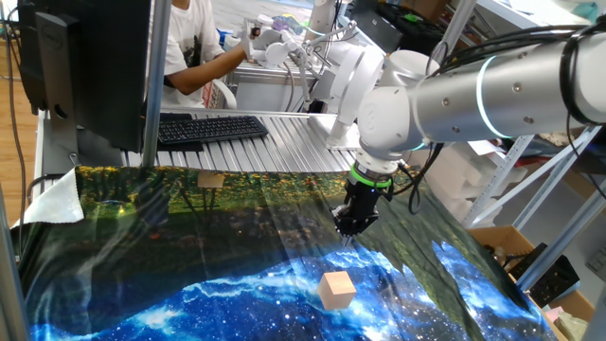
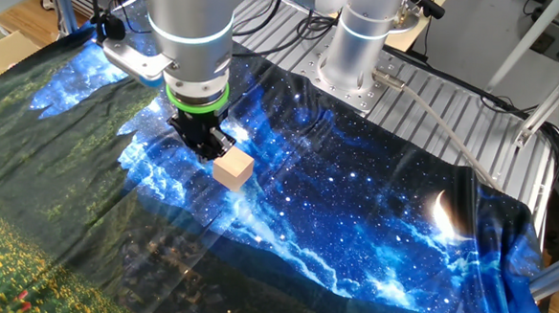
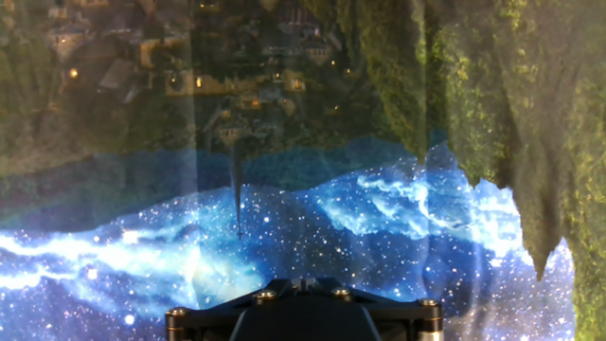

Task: Approach and touch the side of the small block

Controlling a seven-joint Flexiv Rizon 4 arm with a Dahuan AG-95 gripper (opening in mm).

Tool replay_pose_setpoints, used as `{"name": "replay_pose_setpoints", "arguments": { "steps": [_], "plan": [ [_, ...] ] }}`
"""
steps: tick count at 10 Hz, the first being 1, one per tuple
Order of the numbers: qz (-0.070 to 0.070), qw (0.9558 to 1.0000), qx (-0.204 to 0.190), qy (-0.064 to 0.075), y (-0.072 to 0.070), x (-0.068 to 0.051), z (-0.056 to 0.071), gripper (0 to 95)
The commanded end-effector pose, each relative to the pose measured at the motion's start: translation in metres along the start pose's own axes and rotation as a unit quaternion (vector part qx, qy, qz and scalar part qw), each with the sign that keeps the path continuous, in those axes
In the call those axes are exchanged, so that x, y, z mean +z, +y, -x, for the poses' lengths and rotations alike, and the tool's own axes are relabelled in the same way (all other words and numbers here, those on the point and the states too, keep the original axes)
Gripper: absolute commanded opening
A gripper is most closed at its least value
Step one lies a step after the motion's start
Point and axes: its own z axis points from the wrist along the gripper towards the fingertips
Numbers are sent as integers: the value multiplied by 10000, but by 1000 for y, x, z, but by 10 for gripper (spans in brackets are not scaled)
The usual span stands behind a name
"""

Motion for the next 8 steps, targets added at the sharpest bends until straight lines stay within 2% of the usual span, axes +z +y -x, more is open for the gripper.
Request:
{"name": "replay_pose_setpoints", "arguments": {
  "steps": [1,8],
  "plan": [
    [23,10000,14,12,0,1,2,0],
    [79,10000,41,-10,0,1,2,0]
  ]
}}
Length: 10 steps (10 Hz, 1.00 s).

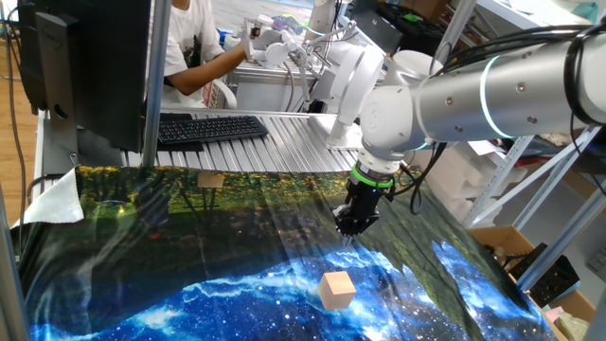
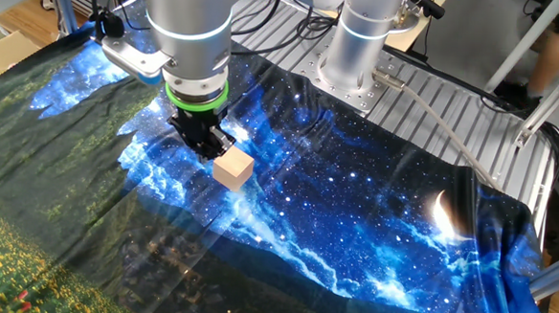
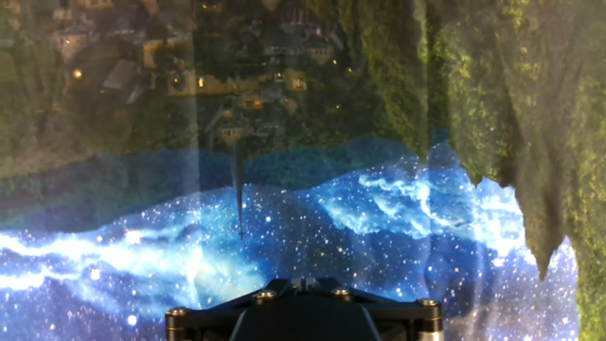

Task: Approach and touch the side of the small block

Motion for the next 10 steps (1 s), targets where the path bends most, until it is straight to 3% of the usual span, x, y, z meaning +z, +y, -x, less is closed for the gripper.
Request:
{"name": "replay_pose_setpoints", "arguments": {
  "steps": [1,4,10],
  "plan": [
    [16,10000,-9,11,0,0,0,0],
    [97,9999,50,16,0,0,0,0],
    [128,9998,141,81,0,0,0,0]
  ]
}}
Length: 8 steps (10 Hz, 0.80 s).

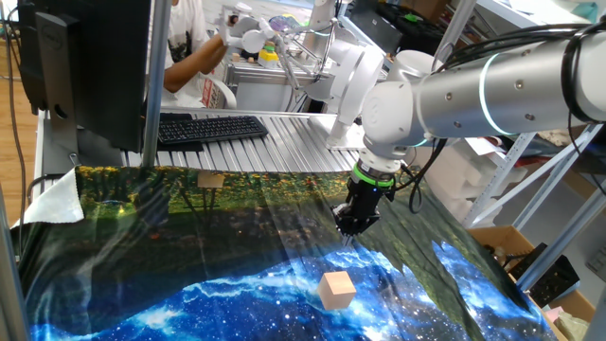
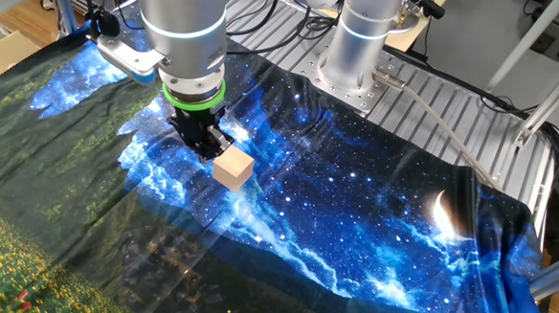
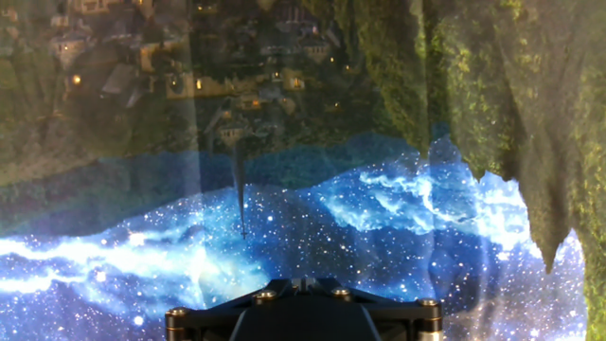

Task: Approach and touch the side of the small block

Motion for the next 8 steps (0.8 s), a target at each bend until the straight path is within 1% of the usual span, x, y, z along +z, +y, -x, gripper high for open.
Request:
{"name": "replay_pose_setpoints", "arguments": {
  "steps": [1,2,4,8],
  "plan": [
    [25,10000,44,-17,0,0,-1,0],
    [9,10000,64,-14,0,0,-1,0],
    [35,9999,95,-22,0,0,-1,0],
    [28,9998,173,16,0,0,-1,0]
  ]
}}
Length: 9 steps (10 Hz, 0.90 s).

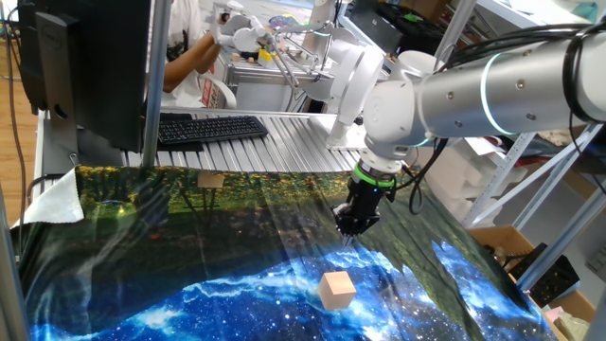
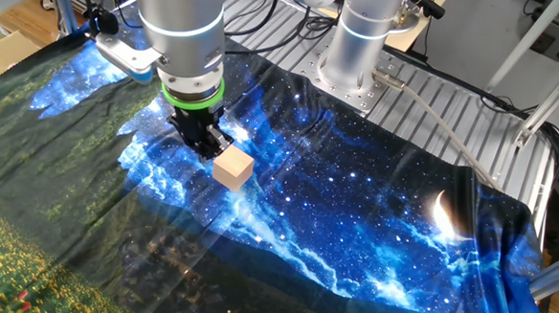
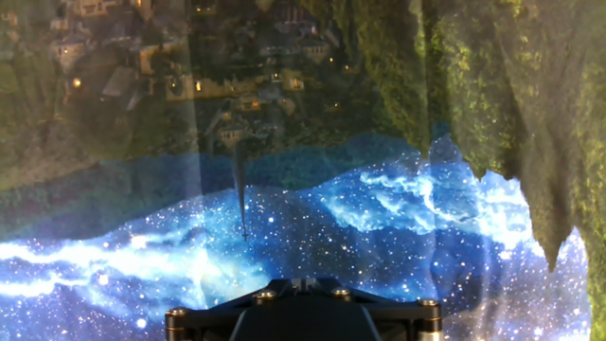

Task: Approach and touch the side of the small block

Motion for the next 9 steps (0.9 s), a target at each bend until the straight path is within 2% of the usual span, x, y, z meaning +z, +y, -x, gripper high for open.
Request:
{"name": "replay_pose_setpoints", "arguments": {
  "steps": [1,4,9],
  "plan": [
    [15,10000,34,-6,1,0,0,0],
    [15,10000,20,30,1,0,0,0],
    [-101,9999,16,13,0,3,1,0]
  ]
}}
